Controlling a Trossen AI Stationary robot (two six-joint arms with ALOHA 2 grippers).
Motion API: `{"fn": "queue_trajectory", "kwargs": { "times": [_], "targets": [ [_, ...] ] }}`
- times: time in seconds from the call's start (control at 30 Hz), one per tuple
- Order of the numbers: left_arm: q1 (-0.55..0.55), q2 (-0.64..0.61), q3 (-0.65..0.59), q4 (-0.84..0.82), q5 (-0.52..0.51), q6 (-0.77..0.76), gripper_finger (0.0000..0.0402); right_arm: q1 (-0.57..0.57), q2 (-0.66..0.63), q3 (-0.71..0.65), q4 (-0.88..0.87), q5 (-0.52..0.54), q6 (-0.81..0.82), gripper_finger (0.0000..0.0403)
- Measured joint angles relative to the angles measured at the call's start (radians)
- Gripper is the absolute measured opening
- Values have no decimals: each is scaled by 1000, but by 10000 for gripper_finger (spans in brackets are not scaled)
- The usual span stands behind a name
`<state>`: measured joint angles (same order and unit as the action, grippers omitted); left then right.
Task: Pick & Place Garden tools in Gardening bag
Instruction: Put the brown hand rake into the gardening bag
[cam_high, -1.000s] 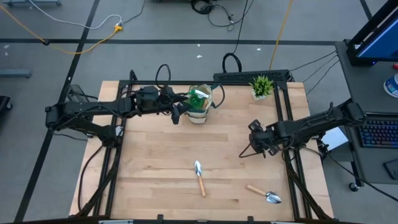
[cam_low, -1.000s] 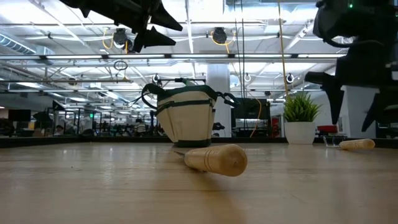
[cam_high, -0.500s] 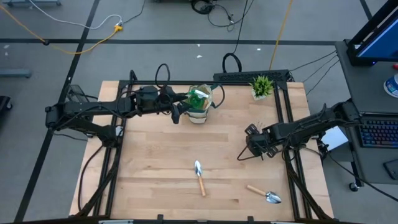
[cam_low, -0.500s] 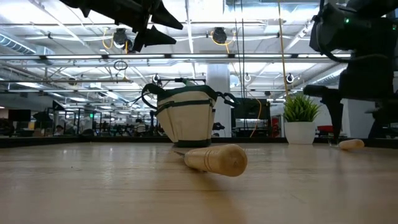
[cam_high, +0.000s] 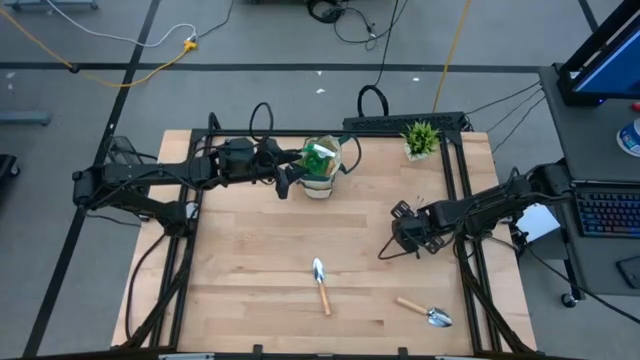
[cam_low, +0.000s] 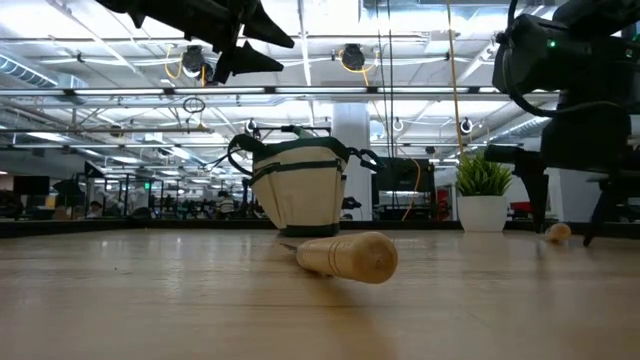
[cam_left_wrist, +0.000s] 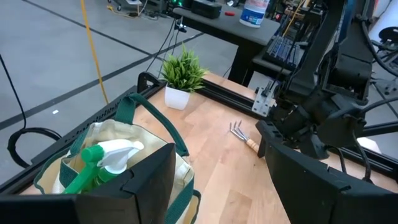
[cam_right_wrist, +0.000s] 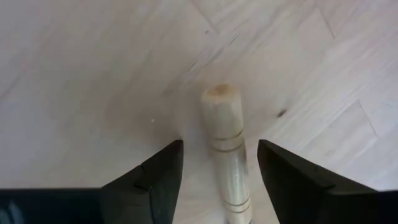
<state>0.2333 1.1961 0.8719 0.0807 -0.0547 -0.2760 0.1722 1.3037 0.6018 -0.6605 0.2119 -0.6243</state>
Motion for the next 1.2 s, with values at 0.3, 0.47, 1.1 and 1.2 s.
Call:
{"fn": "queue_trajectory", "kwargs": {
  "times": [0.3,0.47,1.1,1.2],
  "targets": [
    [0,0,0,0,0,0,257,0,2,-2,44,-8,81,108],
    [0,0,0,0,0,-1,257,0,3,-3,89,-6,128,59],
    [0,0,0,-2,1,16,257,-2,3,254,143,100,259,59],
    [0,0,0,-2,2,31,257,-3,2,344,145,99,308,59]
  ]
}}
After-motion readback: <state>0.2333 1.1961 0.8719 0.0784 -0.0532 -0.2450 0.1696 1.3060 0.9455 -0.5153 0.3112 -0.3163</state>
